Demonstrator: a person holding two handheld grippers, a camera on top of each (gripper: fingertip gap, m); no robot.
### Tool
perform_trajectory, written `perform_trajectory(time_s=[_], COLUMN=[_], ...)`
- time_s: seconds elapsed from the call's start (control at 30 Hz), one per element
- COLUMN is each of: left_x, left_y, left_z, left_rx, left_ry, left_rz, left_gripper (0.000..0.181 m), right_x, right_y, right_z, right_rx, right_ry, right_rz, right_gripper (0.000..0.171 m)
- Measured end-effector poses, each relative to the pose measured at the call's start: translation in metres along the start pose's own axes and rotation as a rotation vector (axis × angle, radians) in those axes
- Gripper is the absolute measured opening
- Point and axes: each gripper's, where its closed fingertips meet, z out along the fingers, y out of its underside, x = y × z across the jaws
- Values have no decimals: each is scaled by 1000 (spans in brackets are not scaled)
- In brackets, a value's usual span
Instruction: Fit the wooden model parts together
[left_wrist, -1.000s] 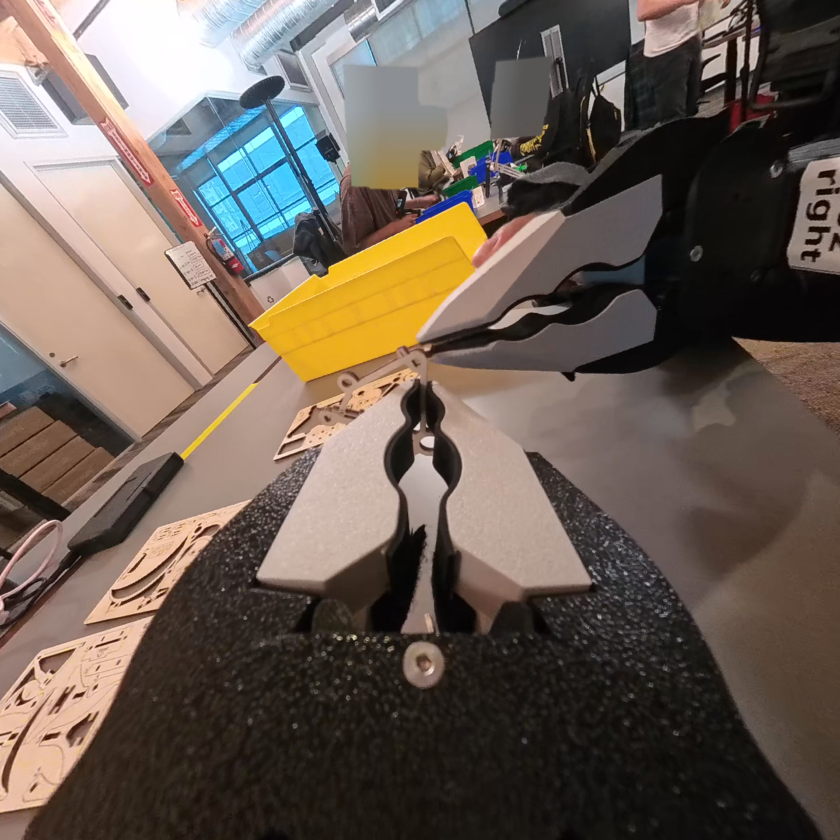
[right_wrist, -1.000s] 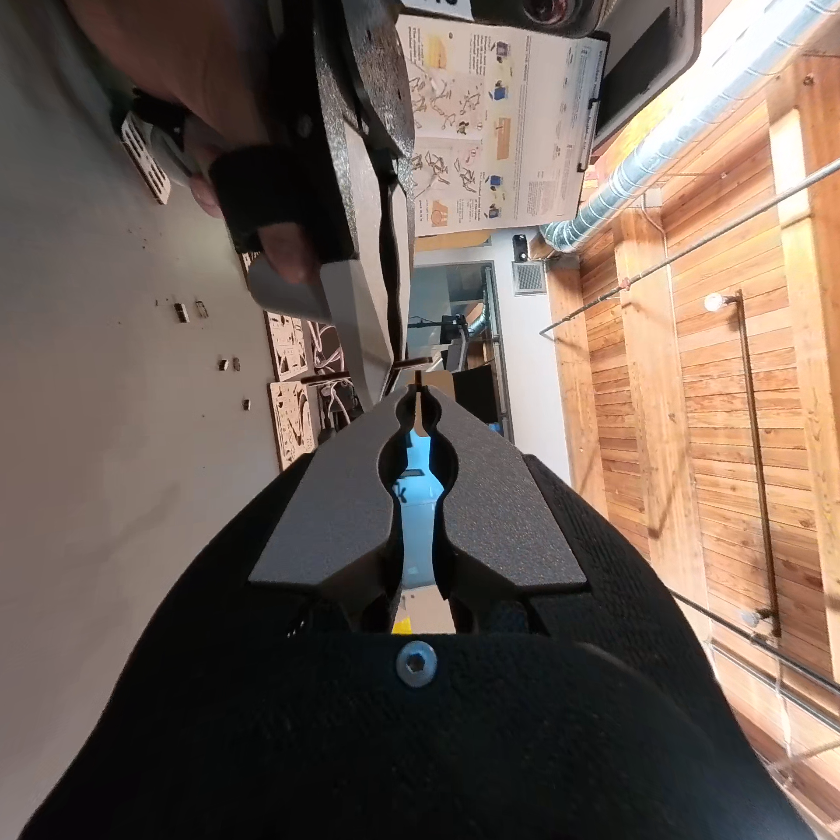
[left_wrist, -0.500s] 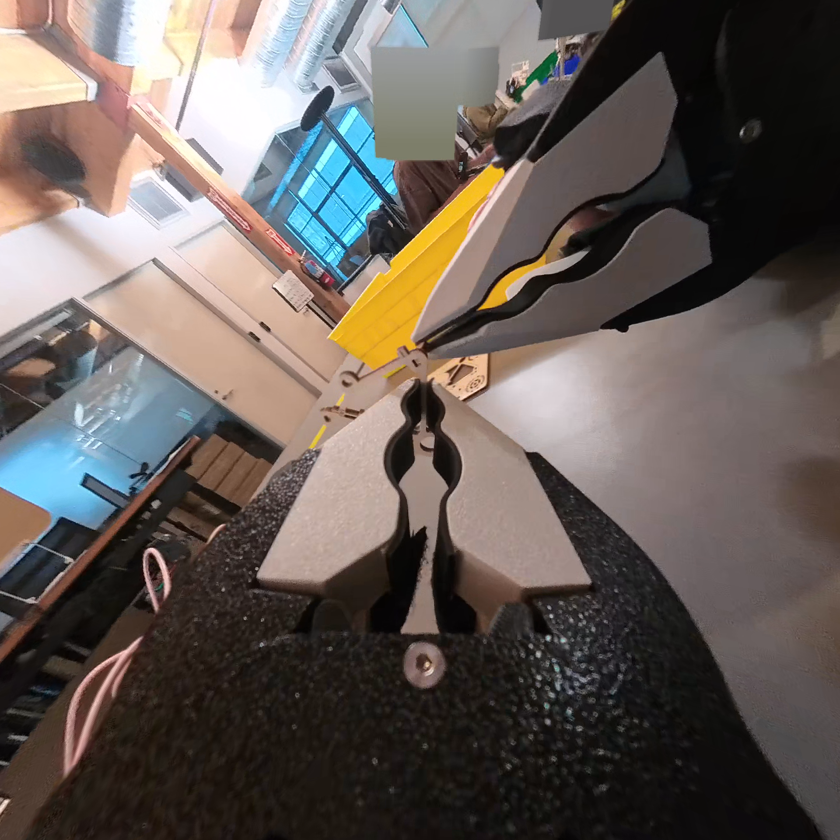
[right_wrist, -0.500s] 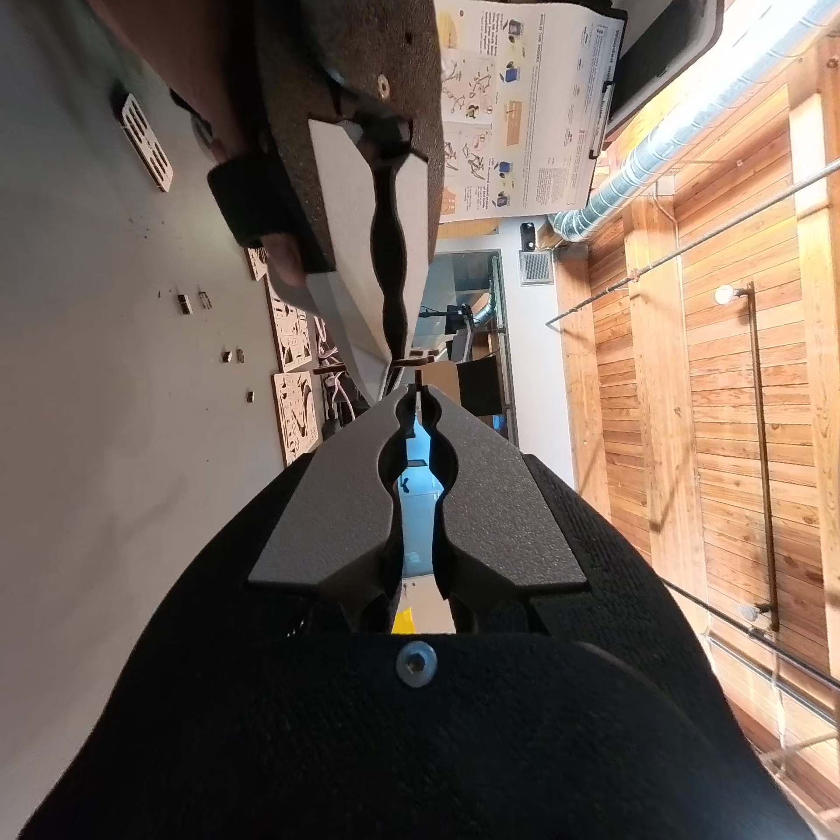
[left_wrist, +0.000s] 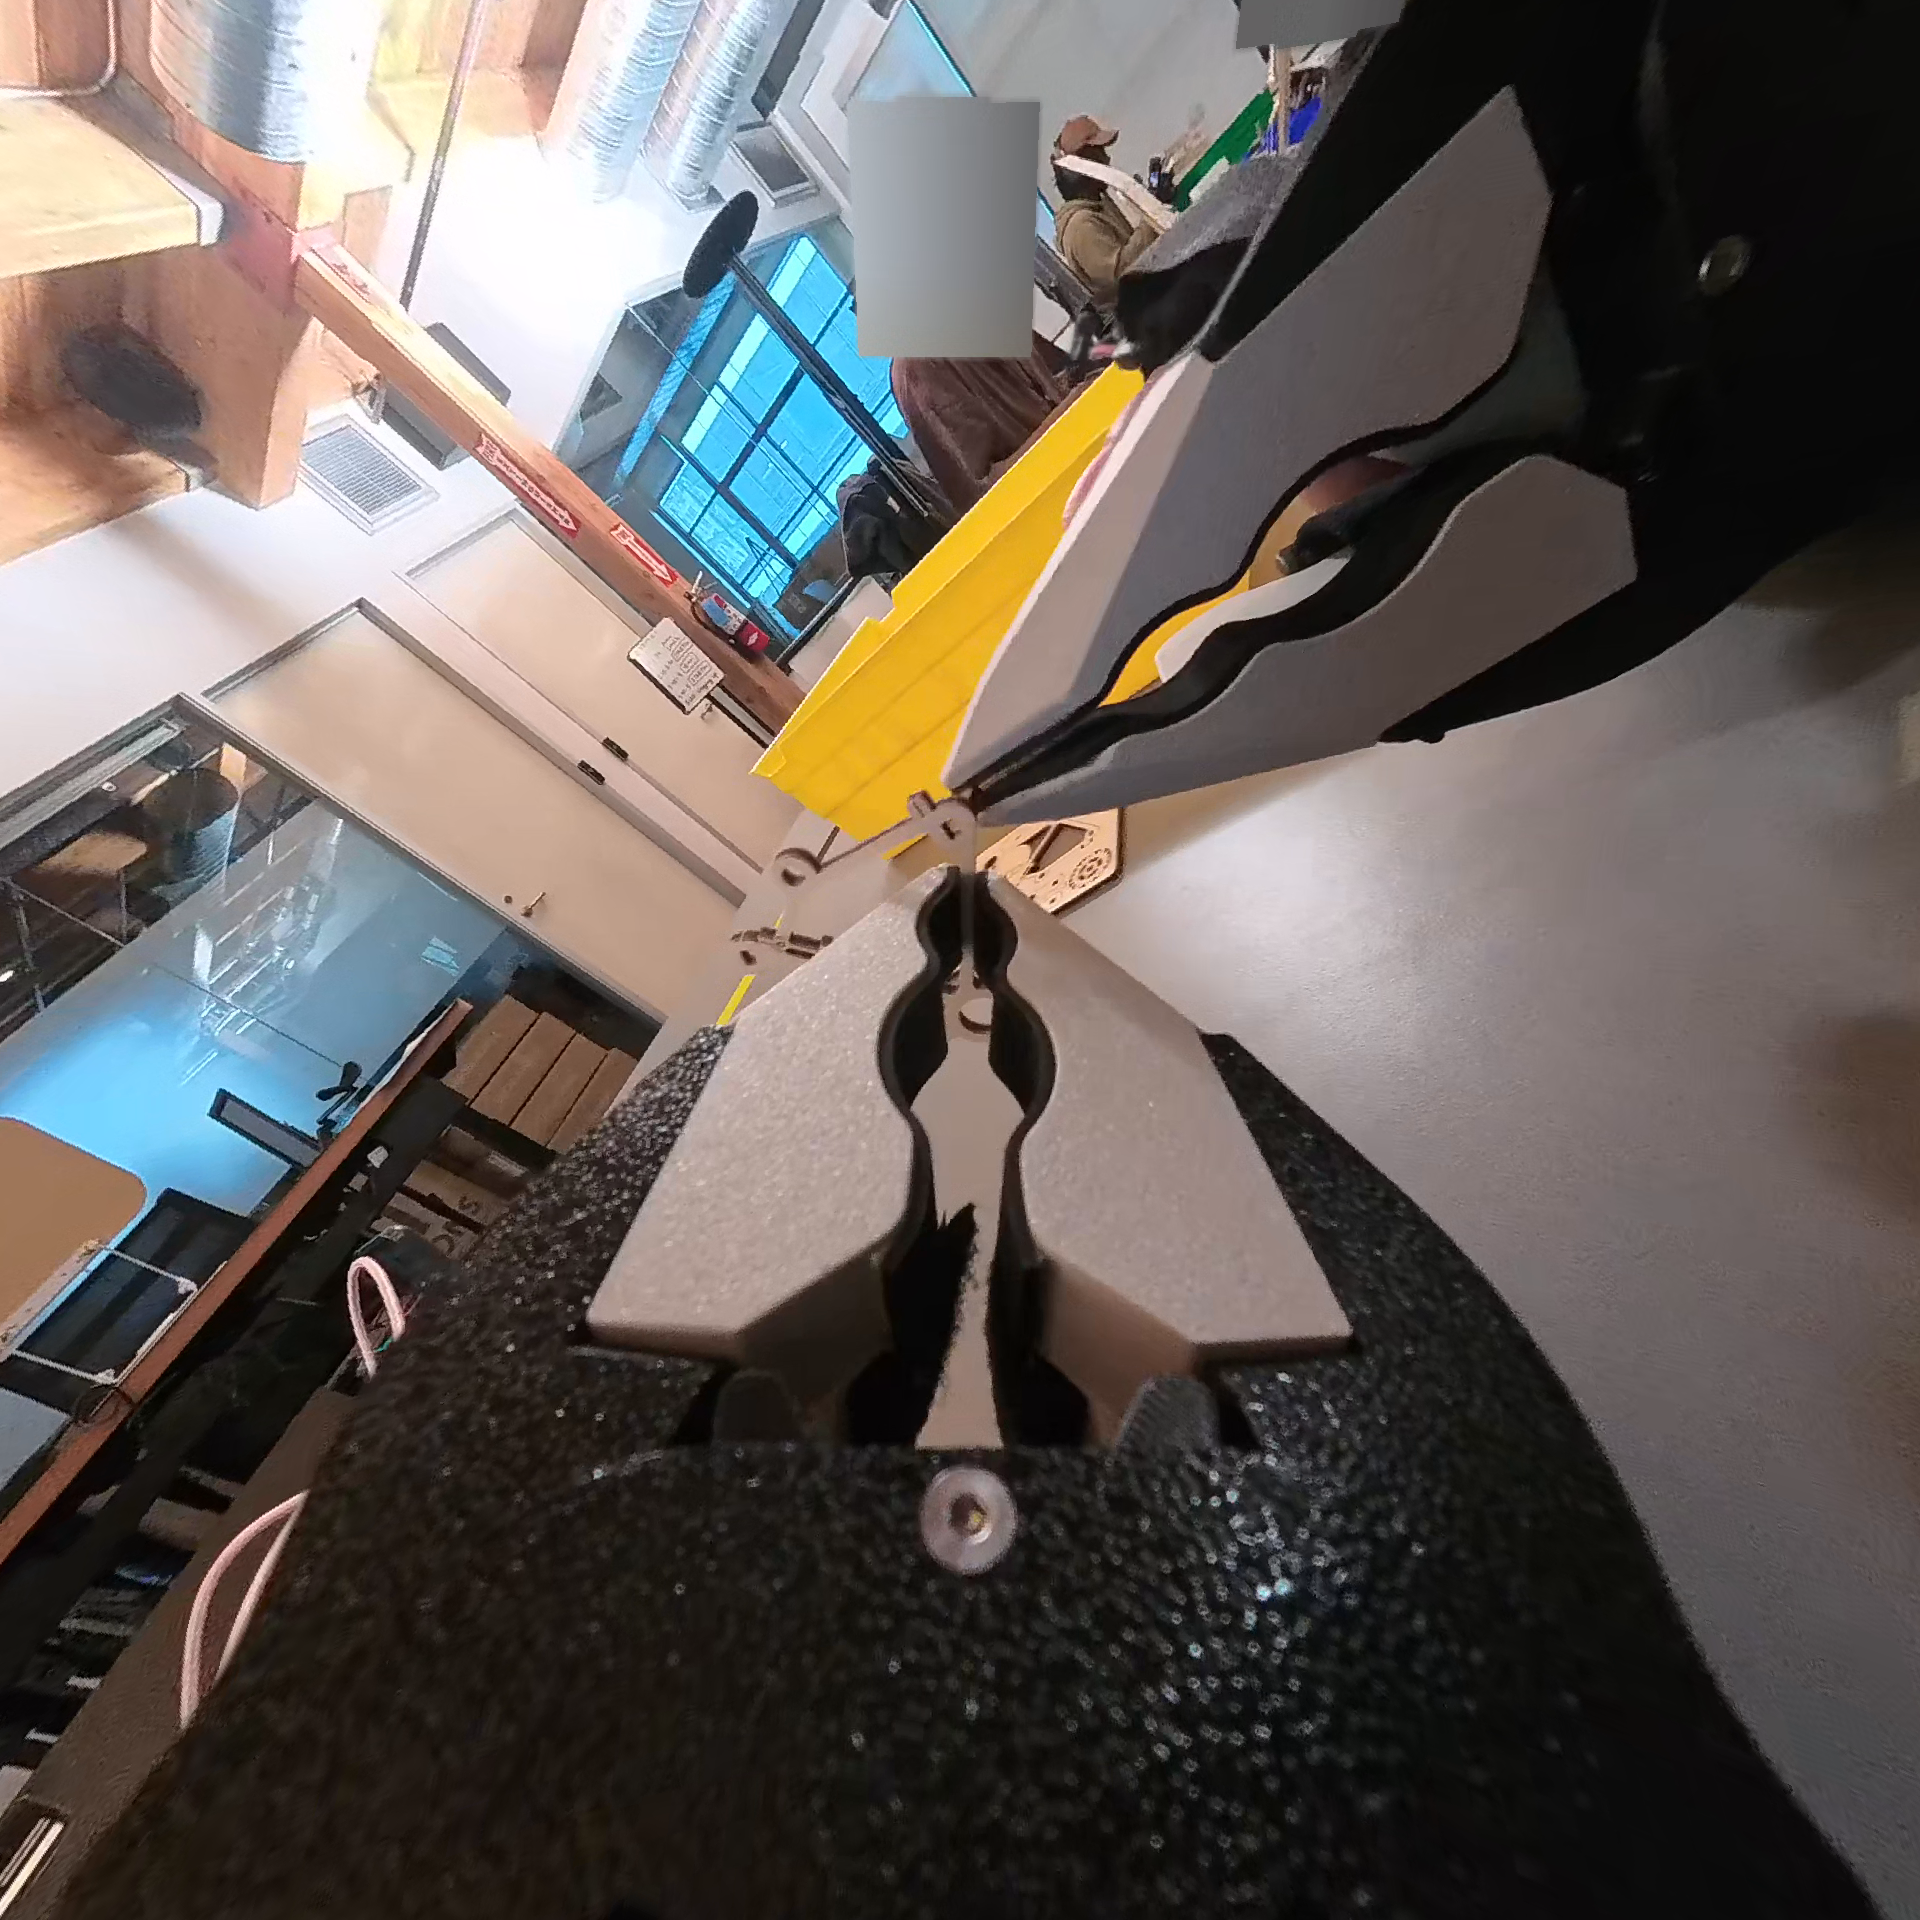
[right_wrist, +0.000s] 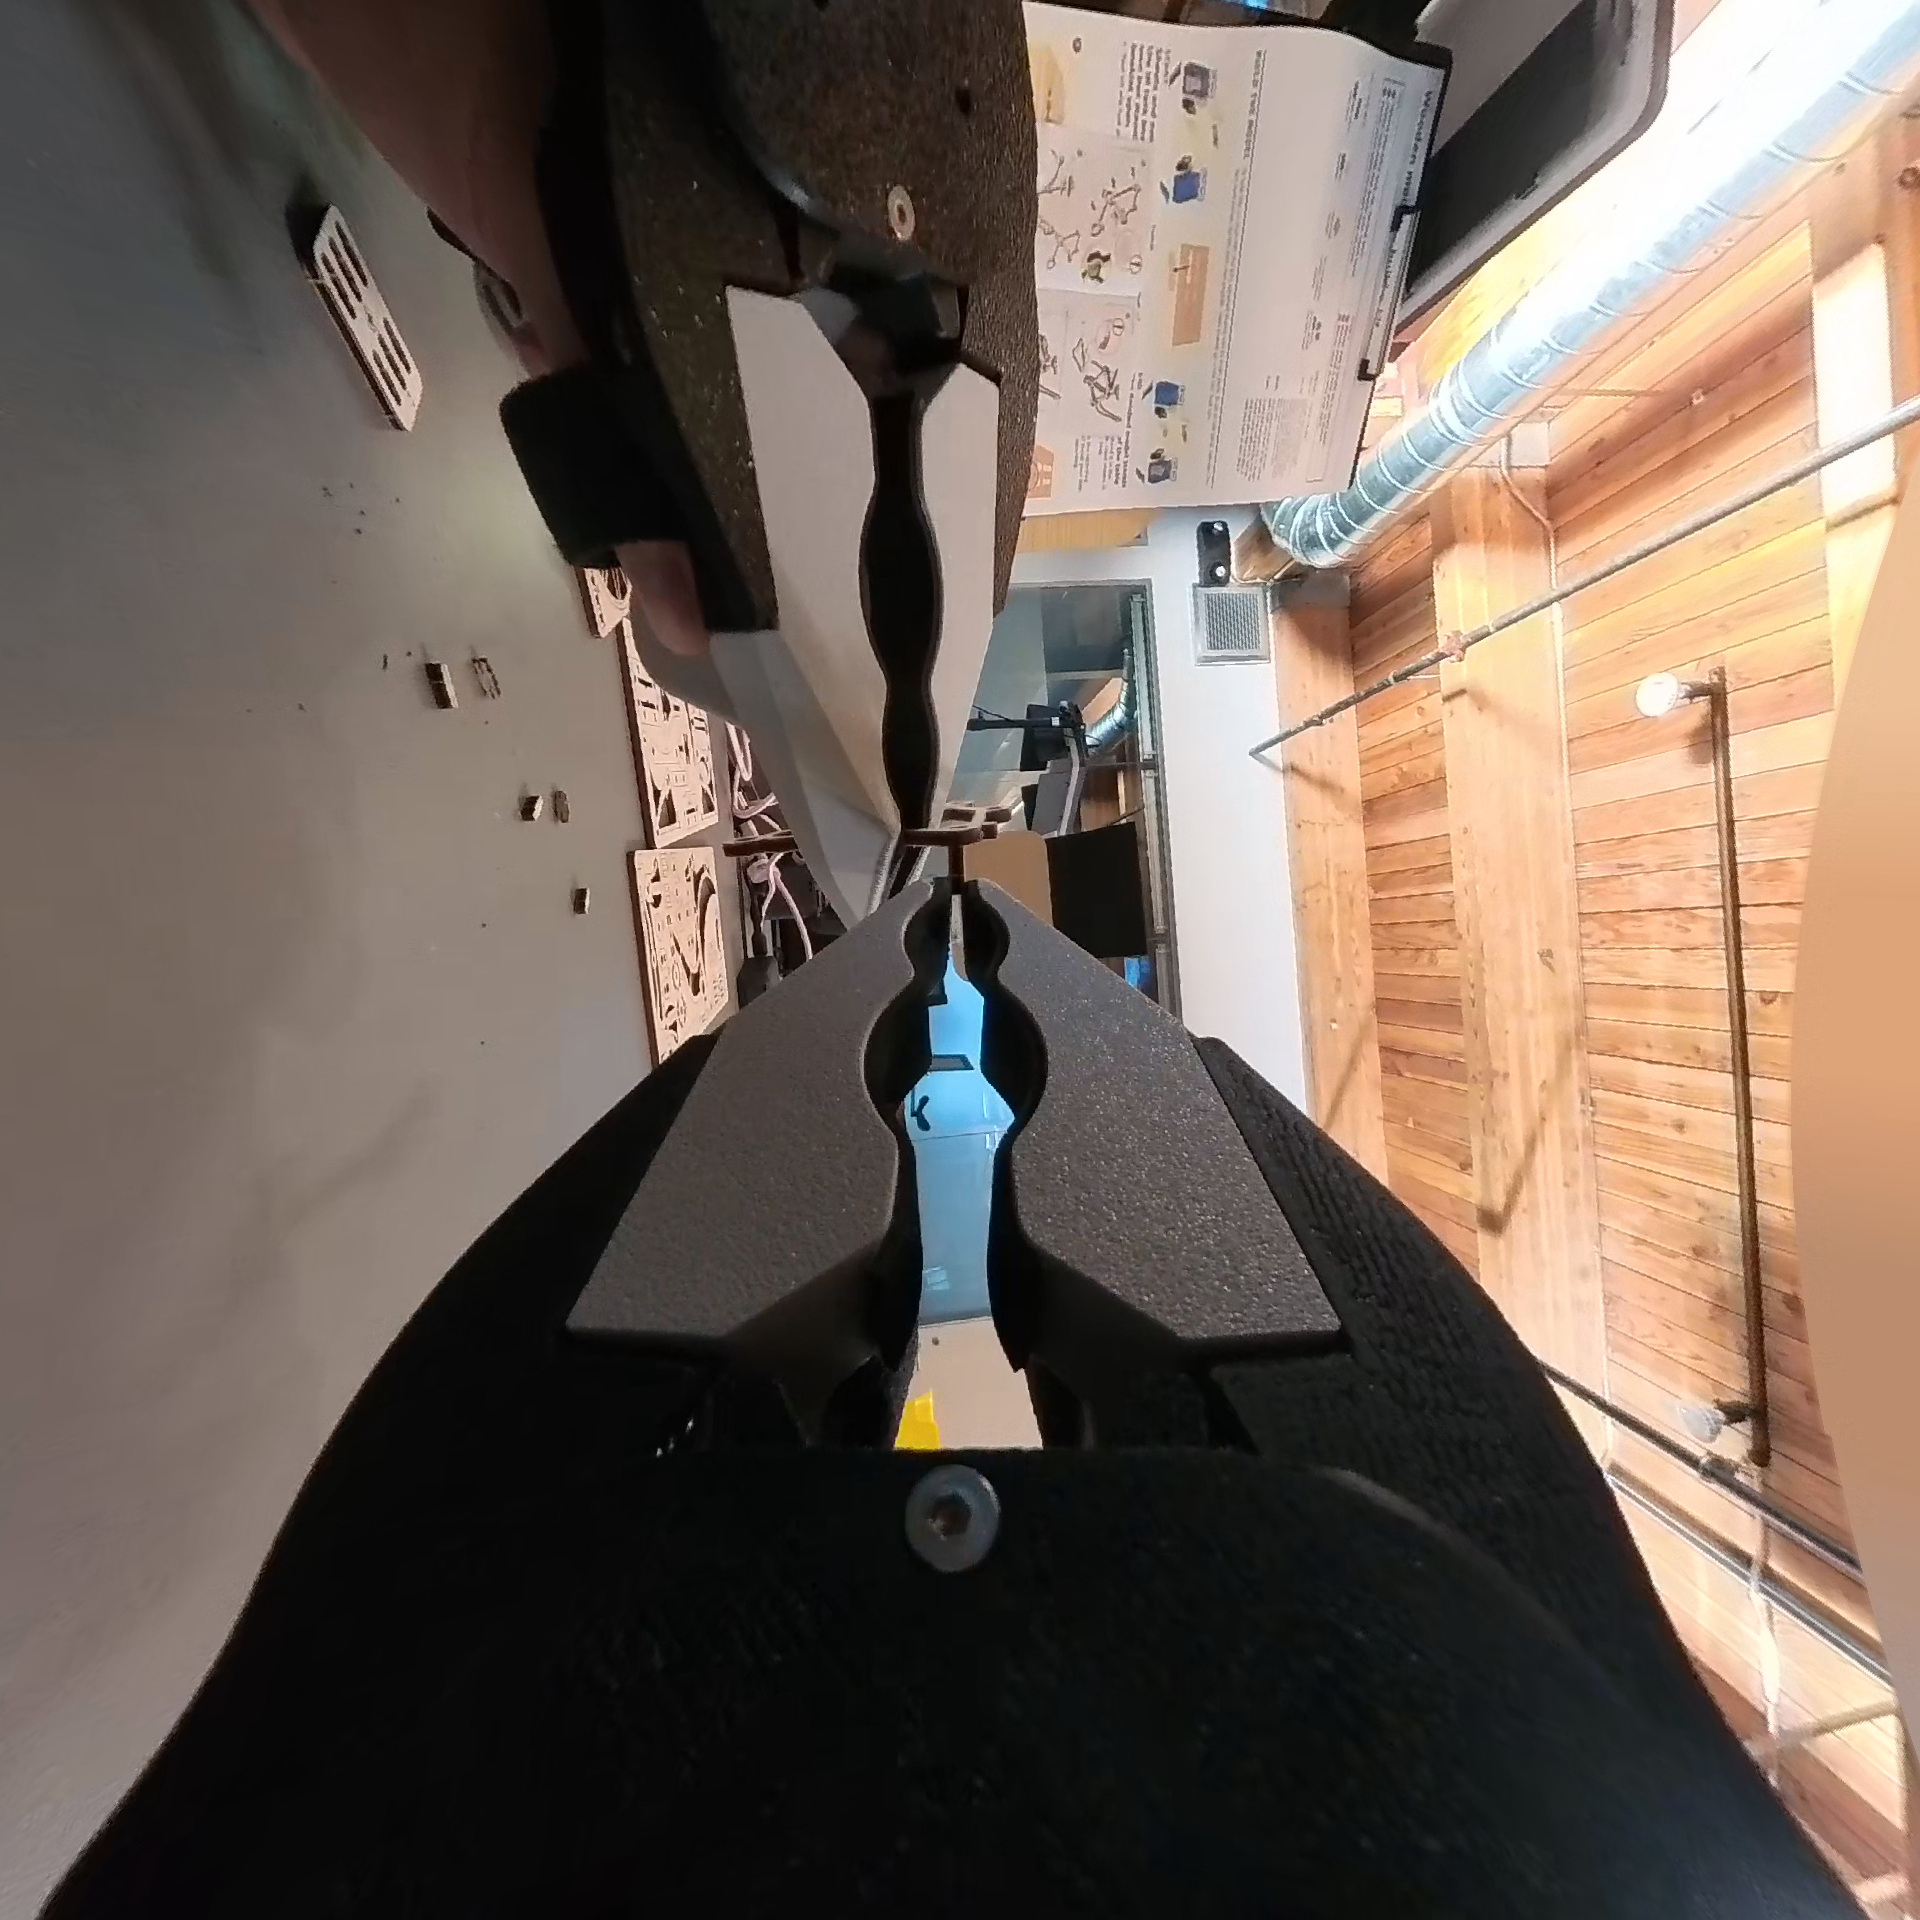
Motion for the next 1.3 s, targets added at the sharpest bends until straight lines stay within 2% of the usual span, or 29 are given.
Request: perform_trajectory(time_s=[0.83, 1.13, 1.3], left_x=[4, 9, 14], left_y=[1, 8, 18], left_z=[1, 3, 6], left_rx=[4, -53, -138], left_ry=[33, 72, 125], left_rz=[-21, -53, -75], left_gripper=[0, 0, 0], right_x=[-1, -8, -16], right_y=[-1, 0, 4], right_z=[1, 1, 3], right_rx=[11, 6, -9], right_ry=[-5, -38, -84], right_rz=[-6, -43, -53], right_gripper=[0, 0, 0])
